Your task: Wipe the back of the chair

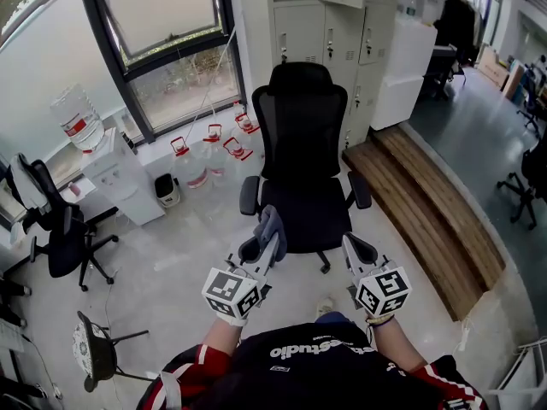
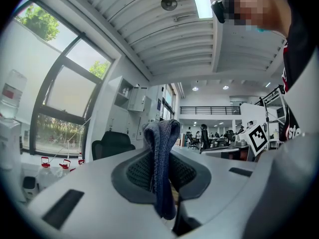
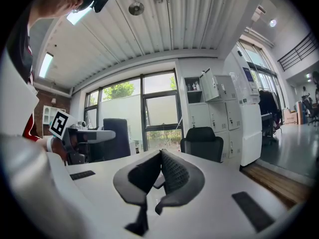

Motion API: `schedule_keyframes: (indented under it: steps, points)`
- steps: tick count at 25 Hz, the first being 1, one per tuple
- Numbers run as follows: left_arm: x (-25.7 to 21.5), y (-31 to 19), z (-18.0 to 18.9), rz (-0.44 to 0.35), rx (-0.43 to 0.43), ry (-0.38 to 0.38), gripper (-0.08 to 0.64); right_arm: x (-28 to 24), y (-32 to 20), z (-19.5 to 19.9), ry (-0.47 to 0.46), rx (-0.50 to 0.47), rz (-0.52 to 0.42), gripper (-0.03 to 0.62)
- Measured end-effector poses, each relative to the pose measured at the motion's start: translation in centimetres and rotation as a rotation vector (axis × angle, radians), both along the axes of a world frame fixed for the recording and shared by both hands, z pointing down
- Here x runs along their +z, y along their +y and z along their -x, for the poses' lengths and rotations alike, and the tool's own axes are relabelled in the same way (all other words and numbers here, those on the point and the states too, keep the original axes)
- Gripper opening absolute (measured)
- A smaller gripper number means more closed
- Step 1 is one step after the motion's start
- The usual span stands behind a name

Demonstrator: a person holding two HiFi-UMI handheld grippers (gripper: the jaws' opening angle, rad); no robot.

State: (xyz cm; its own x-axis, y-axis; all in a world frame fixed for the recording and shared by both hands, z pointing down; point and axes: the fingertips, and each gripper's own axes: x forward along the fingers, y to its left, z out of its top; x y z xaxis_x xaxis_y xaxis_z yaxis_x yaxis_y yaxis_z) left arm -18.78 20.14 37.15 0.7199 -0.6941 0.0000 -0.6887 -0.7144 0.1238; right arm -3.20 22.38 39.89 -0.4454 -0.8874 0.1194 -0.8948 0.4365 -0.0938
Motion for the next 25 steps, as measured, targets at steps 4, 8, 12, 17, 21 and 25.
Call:
schedule_keyframes:
  steps: [4,8,12,17,21,25]
  points:
    - [0.2,0.0,-0.1,-0.005,0.001,0.002,0.057,0.0,0.1,0.4,0.010,-0.007,-0.007,0.014]
    - [0.2,0.0,0.0,-0.013,0.002,0.001,0.057,0.2,0.2,0.5,0.012,-0.005,-0.004,0.014]
    - [0.3,0.2,0.1,-0.014,0.007,0.002,0.057,0.3,0.3,0.7,0.013,-0.001,-0.001,0.014]
    - [0.5,0.4,0.6,-0.007,0.006,0.009,0.057,0.1,0.3,1.3,0.010,-0.010,-0.006,0.014]
    - [0.6,0.2,1.2,0.001,-0.007,0.020,0.057,0.1,0.2,1.7,0.012,-0.021,-0.005,0.014]
    - [0.6,0.3,2.1,0.007,-0.016,0.035,0.057,0.1,0.3,2.5,0.015,-0.032,-0.003,0.014]
